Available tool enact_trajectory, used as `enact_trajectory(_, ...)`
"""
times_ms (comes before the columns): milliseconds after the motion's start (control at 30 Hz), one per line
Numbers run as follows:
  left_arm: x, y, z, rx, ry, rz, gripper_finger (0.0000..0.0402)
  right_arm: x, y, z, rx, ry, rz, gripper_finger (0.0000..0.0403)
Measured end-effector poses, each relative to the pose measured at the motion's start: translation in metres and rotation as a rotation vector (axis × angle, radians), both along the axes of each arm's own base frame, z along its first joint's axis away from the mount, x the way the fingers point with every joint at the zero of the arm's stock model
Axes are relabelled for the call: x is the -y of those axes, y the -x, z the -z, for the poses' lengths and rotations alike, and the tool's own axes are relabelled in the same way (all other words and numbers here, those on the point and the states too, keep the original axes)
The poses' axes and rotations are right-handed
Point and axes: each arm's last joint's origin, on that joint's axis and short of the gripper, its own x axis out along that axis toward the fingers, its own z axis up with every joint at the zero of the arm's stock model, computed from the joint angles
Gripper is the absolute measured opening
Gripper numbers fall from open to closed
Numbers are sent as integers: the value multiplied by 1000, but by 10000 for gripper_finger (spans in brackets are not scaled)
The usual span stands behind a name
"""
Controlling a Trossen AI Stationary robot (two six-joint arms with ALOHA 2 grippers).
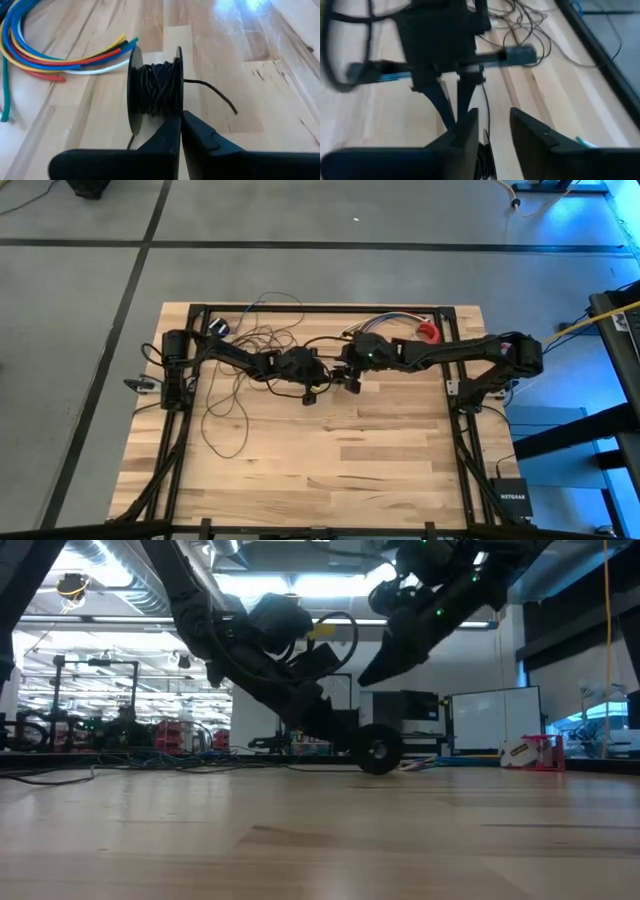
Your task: Coiling cords
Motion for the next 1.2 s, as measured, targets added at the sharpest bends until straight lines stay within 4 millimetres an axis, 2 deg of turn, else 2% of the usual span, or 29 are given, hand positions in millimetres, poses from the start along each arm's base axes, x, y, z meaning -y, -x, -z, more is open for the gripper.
enact_trajectory(100,-1,0,4,-13,3,-3,3,-1,7,-10,-4,37,-24,139)
enact_trajectory(267,-1,0,7,-16,-4,2,2,-3,17,-9,-81,53,-54,151)
enact_trajectory(333,-1,0,8,-21,-11,7,2,-4,19,-3,-80,56,-62,149)
enact_trajectory(467,-1,0,8,-22,-10,7,3,-5,30,25,-116,82,-47,144)
enact_trajectory(733,-1,2,14,-67,2,5,4,-9,46,56,53,72,-27,143)
enact_trajectory(833,-1,2,14,-72,3,5,2,-9,47,61,113,63,-15,143)
enact_trajectory(1200,0,2,14,-71,0,9,3,-7,44,56,221,106,47,143)
